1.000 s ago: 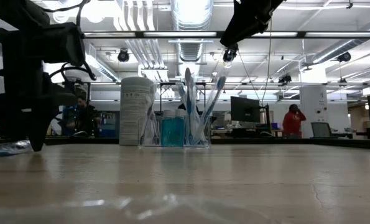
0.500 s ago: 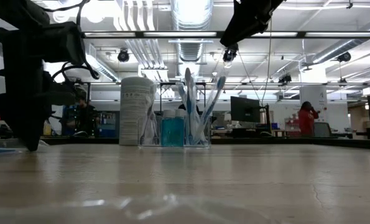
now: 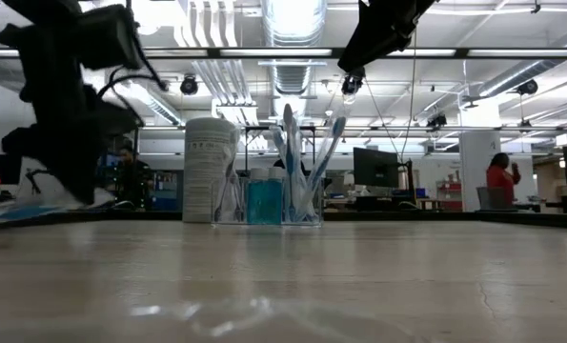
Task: Pick & Place toothbrushing station
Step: Put the blue toothbrush into the right of the transparent organizer
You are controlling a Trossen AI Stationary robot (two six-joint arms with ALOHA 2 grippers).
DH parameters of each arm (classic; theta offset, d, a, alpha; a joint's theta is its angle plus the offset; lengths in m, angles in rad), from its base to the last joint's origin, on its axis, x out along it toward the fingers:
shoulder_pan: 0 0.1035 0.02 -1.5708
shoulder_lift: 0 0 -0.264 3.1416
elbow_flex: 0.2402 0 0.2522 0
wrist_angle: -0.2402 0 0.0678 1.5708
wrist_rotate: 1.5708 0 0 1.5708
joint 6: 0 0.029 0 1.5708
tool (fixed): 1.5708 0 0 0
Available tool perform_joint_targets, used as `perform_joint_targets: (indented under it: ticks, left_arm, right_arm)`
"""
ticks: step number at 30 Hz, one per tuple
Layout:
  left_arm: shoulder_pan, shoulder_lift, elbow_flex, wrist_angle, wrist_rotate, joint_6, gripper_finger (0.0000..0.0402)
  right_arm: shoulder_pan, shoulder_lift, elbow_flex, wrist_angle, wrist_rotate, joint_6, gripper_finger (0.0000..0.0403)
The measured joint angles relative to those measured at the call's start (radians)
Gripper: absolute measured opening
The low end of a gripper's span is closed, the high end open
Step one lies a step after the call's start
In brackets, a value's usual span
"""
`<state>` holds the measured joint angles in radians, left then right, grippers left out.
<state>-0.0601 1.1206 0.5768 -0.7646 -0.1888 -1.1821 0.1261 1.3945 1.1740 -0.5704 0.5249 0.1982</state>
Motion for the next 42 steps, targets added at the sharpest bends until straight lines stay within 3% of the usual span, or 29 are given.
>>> perform_joint_targets:
  ticks: [10,16,20,24,27,31,36,42]
  left_arm:
    - [0.000,-0.106,0.202,0.002,-0.215,0.133,0.0024]
    - [0.000,-0.160,0.364,0.033,-0.458,0.340,0.0021]
    - [0.000,-0.177,0.421,0.208,-0.570,0.568,0.0025]
    - [0.000,-0.174,0.415,0.491,-0.572,0.871,0.0021]
    - [0.003,-0.161,0.407,0.599,-0.571,1.002,0.0019]
    - [0.017,-0.141,0.398,0.614,-0.567,1.014,0.0021]
    - [0.056,-0.111,0.389,0.637,-0.464,1.015,0.0022]
    - [0.127,-0.063,0.357,0.815,-0.314,1.060,0.0023]
  right_arm:
    - [0.000,0.000,0.000,-0.001,0.000,0.000,0.0169]
    - [0.000,0.000,0.000,-0.001,0.000,0.000,0.0169]
    - [0.000,0.000,0.000,-0.001,0.000,0.000,0.0169]
    - [0.000,0.000,0.000,0.001,0.000,0.010,0.0169]
    - [0.000,-0.006,0.000,0.006,0.034,0.084,0.0169]
    - [0.006,-0.046,0.000,0.003,0.168,0.131,0.0169]
    - [0.040,-0.124,-0.010,0.009,0.153,0.095,0.0169]
    - [0.096,-0.236,-0.078,0.070,0.150,0.092,0.0169]
